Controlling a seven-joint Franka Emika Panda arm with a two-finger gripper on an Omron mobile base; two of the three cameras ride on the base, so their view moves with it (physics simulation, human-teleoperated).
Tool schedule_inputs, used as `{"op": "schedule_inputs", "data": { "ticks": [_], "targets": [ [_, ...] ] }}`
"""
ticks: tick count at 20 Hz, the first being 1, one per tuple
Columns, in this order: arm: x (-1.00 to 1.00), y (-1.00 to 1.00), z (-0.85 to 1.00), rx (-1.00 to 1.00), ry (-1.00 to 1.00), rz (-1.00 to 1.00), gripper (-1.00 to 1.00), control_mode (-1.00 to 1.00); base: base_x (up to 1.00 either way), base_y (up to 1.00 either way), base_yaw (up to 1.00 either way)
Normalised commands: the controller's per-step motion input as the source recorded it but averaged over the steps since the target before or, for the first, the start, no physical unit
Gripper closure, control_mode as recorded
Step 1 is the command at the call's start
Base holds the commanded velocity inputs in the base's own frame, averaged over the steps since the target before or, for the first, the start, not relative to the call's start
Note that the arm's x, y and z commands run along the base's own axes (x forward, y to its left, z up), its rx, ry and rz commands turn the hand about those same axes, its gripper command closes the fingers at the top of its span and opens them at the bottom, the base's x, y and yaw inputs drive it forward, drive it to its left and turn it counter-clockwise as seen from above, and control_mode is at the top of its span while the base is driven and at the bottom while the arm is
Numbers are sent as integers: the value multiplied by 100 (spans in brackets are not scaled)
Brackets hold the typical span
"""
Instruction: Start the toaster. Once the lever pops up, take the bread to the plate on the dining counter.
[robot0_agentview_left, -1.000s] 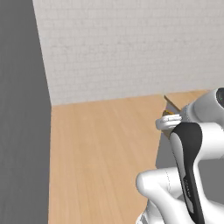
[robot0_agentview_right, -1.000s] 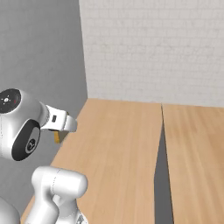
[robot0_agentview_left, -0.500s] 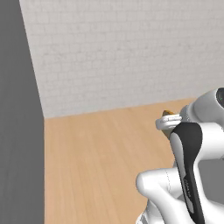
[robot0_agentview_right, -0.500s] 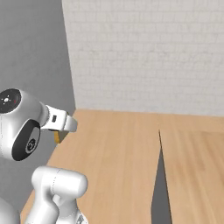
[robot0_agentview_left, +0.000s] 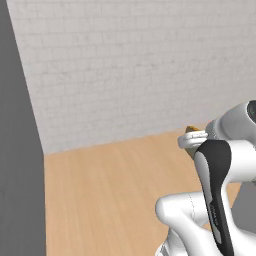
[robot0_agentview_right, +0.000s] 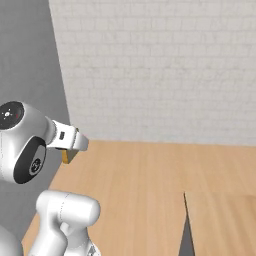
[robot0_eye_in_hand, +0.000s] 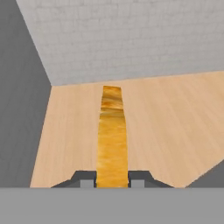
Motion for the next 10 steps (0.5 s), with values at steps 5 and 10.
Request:
{"op": "schedule_inputs", "data": {
  "ticks": [5,10],
  "targets": [
    [0,0,0,0,0,0,100,100,100,0,-9],
    [0,0,0,0,0,0,100,100,100,1,-6]
  ]
}}
